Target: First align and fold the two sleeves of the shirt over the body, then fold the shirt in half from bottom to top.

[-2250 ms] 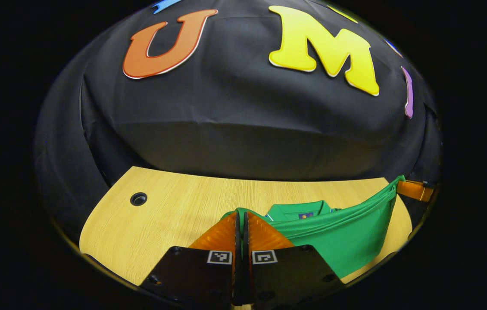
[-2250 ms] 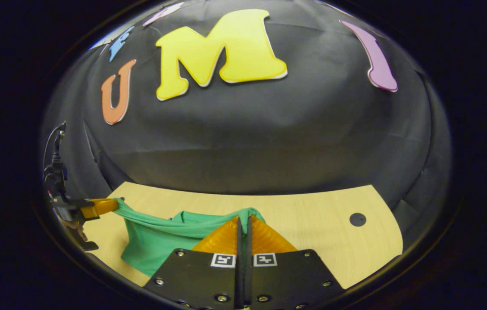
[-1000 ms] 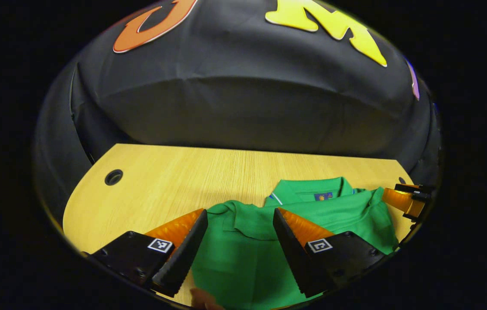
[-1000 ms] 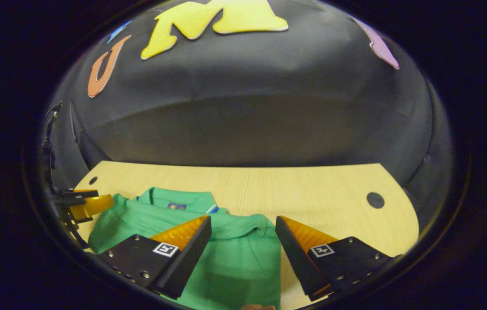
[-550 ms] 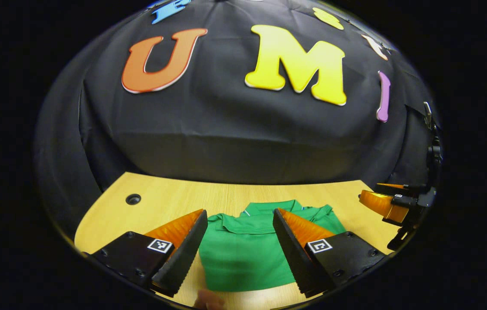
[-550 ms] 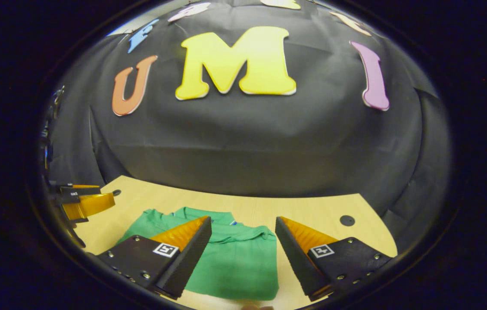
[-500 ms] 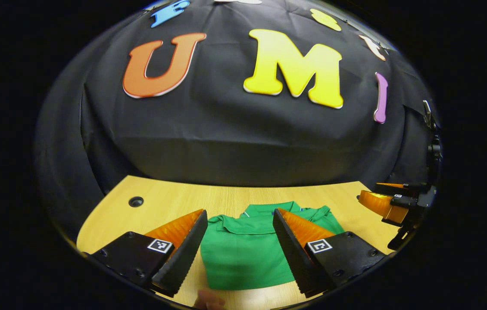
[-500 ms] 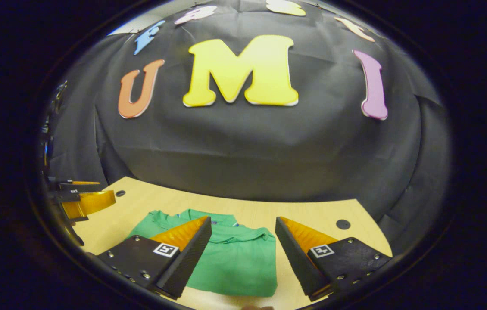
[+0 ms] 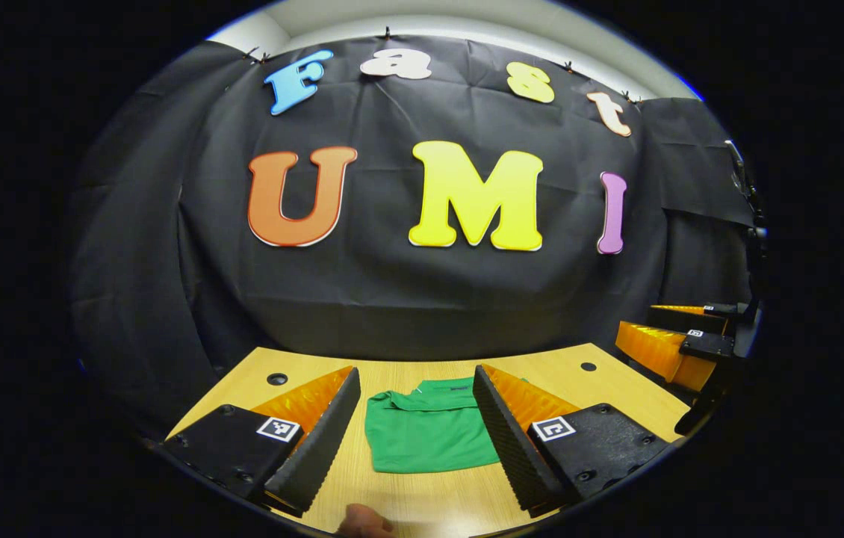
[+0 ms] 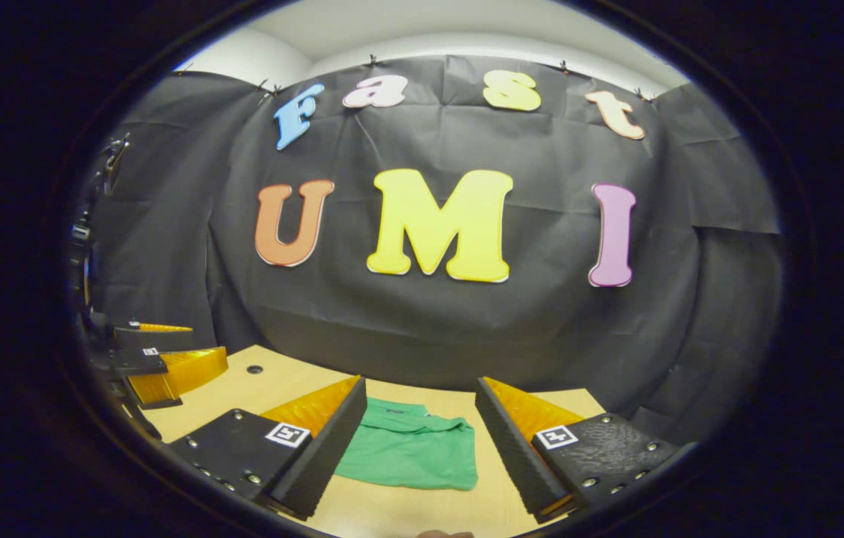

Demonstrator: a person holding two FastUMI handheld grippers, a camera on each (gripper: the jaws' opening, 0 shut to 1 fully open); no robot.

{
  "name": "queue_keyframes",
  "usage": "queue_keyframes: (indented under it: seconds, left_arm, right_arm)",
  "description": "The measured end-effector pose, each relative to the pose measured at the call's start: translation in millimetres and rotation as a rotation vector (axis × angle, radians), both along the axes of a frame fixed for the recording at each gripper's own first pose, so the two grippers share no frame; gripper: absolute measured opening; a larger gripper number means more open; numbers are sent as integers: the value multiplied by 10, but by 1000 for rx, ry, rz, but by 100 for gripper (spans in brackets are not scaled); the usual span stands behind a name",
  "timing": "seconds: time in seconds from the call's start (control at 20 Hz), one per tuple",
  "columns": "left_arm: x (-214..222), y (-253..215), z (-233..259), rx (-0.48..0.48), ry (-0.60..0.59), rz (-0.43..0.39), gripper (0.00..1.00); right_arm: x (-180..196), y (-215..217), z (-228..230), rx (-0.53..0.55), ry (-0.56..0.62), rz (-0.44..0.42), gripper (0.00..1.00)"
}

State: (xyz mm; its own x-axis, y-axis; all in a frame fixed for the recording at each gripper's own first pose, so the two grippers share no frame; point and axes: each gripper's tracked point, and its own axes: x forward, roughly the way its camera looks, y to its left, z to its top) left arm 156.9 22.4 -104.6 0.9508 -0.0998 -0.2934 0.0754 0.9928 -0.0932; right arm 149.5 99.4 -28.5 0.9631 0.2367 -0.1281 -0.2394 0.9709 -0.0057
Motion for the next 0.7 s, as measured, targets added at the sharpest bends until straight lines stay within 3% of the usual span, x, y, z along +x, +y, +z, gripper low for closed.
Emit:
queue_keyframes:
  seconds: [0.25, 0.5, 0.7]
  left_arm:
    - [-468, -11, 348, 0, -59, 10, 100]
    - [-949, -80, 472, -19, -70, 21, 96]
    - [-1166, -185, 497, -5, -81, -1, 96]
  right_arm:
    - [-535, -161, 164, 36, -20, -17, 94]
    - [-977, -290, 197, 59, -22, -33, 94]
    - [-1141, -354, 123, 63, -18, -44, 94]
